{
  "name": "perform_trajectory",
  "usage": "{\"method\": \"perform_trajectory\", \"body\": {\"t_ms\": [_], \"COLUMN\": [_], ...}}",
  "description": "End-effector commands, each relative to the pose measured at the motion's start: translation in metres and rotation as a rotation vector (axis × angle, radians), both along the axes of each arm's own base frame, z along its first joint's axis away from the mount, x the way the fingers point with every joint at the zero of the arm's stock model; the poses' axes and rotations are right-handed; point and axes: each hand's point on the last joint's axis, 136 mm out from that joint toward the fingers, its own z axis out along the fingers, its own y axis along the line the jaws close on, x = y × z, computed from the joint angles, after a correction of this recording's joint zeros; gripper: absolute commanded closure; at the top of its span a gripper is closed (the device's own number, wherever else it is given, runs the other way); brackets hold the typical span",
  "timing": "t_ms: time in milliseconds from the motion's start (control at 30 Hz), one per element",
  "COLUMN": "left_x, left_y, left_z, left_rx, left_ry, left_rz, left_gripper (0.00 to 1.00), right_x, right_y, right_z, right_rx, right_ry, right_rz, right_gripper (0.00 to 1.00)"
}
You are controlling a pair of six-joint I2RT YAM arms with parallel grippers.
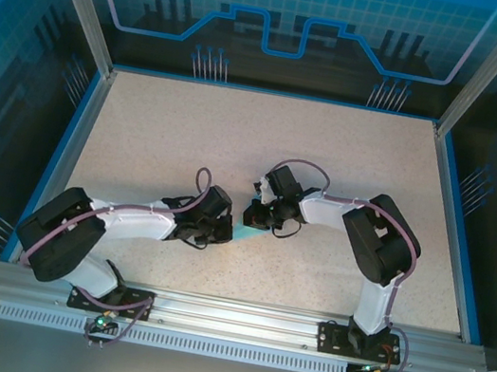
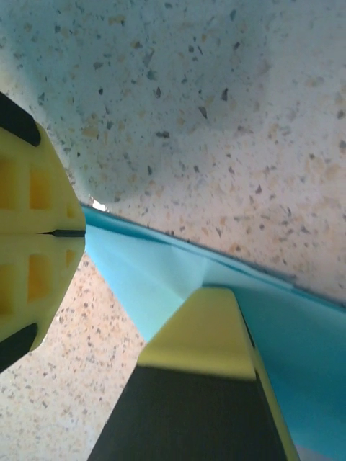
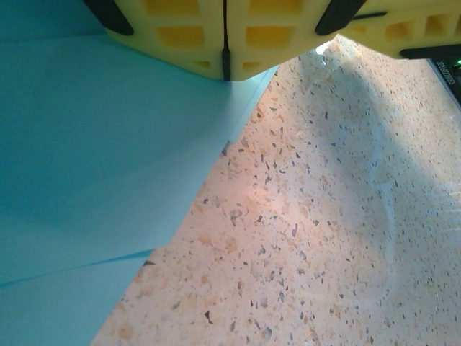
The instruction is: Fold a paper plane with a square sheet of paper (pick it up from the middle)
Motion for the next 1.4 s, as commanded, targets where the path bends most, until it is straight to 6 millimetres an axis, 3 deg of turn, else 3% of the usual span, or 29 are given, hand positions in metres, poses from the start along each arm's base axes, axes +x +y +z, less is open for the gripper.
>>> {"method": "perform_trajectory", "body": {"t_ms": [0, 200, 400, 633, 733, 967, 1200, 1367], "left_x": [0.005, 0.002, -0.002, -0.010, -0.011, -0.010, -0.007, -0.002], "left_y": [-0.010, -0.015, -0.003, 0.006, 0.006, 0.005, 0.002, -0.006], "left_z": [0.015, -0.001, -0.018, -0.032, -0.034, -0.033, -0.028, -0.012], "left_rx": [-0.046, -0.047, 0.020, 0.053, 0.050, 0.039, 0.019, -0.033], "left_ry": [-0.030, 0.018, 0.061, 0.094, 0.098, 0.094, 0.080, 0.040], "left_rz": [-0.033, -0.043, -0.018, 0.004, 0.005, 0.008, 0.010, 0.005], "left_gripper": [0.98, 1.00, 1.00, 1.00, 1.00, 1.00, 1.00, 1.00], "right_x": [-0.011, -0.011, -0.010, -0.007, -0.013, -0.028, -0.039, -0.042], "right_y": [-0.011, -0.011, -0.009, 0.002, 0.010, 0.021, 0.014, -0.001], "right_z": [-0.023, -0.024, -0.022, 0.017, 0.025, 0.011, -0.009, -0.030], "right_rx": [-0.085, -0.086, -0.080, 0.005, 0.033, 0.027, 0.000, -0.085], "right_ry": [0.057, 0.059, 0.054, -0.036, -0.033, 0.021, 0.086, 0.115], "right_rz": [-0.012, -0.014, -0.011, 0.047, 0.075, 0.103, 0.083, 0.056], "right_gripper": [0.96, 0.96, 0.96, 0.96, 0.96, 0.96, 0.97, 0.97]}}
